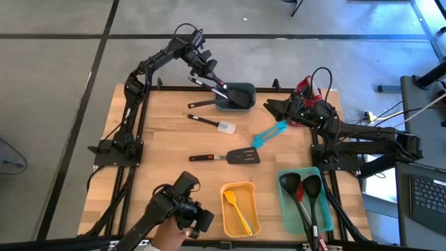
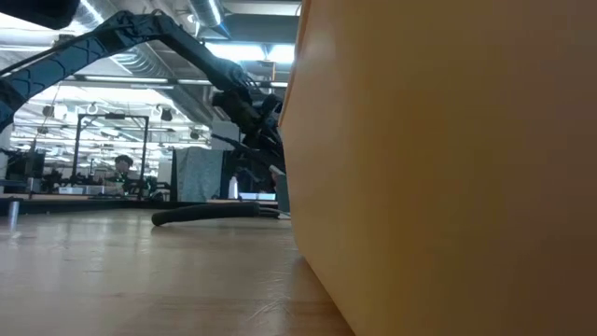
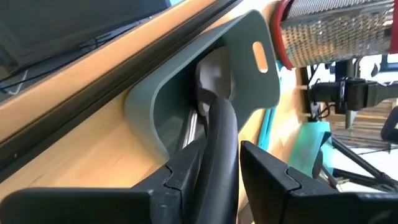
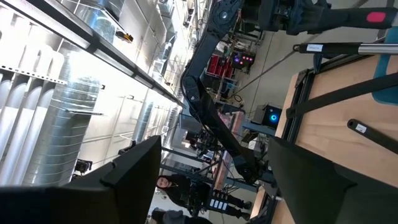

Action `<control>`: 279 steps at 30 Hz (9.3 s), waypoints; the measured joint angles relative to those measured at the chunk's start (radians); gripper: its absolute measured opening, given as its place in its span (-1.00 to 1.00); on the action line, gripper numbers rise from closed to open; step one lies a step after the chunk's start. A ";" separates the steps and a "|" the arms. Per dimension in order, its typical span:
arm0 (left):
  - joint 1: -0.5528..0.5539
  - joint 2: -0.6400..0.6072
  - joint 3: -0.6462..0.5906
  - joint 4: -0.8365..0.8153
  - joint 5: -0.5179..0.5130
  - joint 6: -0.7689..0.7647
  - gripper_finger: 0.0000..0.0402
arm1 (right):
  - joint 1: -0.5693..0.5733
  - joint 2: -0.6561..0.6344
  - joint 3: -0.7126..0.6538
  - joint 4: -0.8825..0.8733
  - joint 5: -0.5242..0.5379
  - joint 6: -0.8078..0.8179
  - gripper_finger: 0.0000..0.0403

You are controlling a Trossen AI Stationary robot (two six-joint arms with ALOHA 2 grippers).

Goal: Pick & Place Kitchen Items
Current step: Put the large black spatula into the blue bin, then put the small blue spatula into the yellow bin

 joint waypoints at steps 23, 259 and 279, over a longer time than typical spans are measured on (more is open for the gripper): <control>0.053 -0.003 0.000 -0.098 -0.041 0.074 0.02 | 0.000 0.000 0.000 0.000 0.000 0.000 0.47; -0.980 -1.306 -1.460 1.343 -1.099 -0.746 -0.51 | 0.026 0.846 0.480 -1.230 0.113 -1.472 -0.66; -0.980 -1.306 -1.459 1.344 -1.096 -0.748 -0.51 | 0.095 0.858 0.634 -1.122 -0.038 -1.207 -0.87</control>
